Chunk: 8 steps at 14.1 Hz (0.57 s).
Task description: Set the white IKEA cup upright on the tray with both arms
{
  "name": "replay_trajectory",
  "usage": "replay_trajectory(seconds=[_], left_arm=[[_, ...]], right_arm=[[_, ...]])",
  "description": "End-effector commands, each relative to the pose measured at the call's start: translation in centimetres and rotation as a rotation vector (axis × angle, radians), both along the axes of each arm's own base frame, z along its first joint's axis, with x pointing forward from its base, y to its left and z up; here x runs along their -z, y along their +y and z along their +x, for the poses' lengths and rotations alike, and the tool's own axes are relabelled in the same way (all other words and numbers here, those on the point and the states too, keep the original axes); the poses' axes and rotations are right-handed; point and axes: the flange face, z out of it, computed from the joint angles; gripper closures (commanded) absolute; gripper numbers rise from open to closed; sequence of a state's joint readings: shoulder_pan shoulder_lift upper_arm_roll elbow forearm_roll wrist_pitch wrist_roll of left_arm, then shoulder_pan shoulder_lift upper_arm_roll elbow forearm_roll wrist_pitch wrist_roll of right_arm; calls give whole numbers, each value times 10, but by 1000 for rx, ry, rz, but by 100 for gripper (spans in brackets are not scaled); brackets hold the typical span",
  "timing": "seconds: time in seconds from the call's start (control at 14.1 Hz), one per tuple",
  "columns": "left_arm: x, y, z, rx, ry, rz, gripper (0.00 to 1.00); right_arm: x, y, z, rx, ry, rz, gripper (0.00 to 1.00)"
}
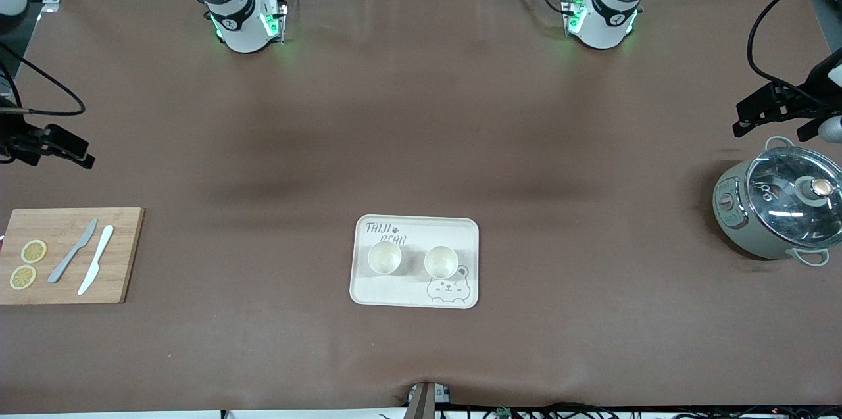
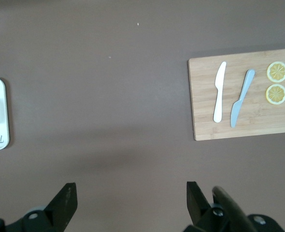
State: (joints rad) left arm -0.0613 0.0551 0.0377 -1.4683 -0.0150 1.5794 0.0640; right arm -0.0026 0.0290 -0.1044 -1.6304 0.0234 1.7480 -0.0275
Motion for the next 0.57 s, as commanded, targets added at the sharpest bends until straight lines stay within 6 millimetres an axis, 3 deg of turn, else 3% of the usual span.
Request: replay_trajectory(seconds=[0.0,0.07,0.49], left_arm=[[-2,-4,0,-9,6,20,0],[-3,-5,0,-16,5,20,0],[-2,-5,0,-32,5,17,0]], right_arm=[[-39,-5,-8,-2,-52,4,0],[-48,-5,-9,-4,-60,-3,0],[-49,-8,-14,-3,-22,-1,0]])
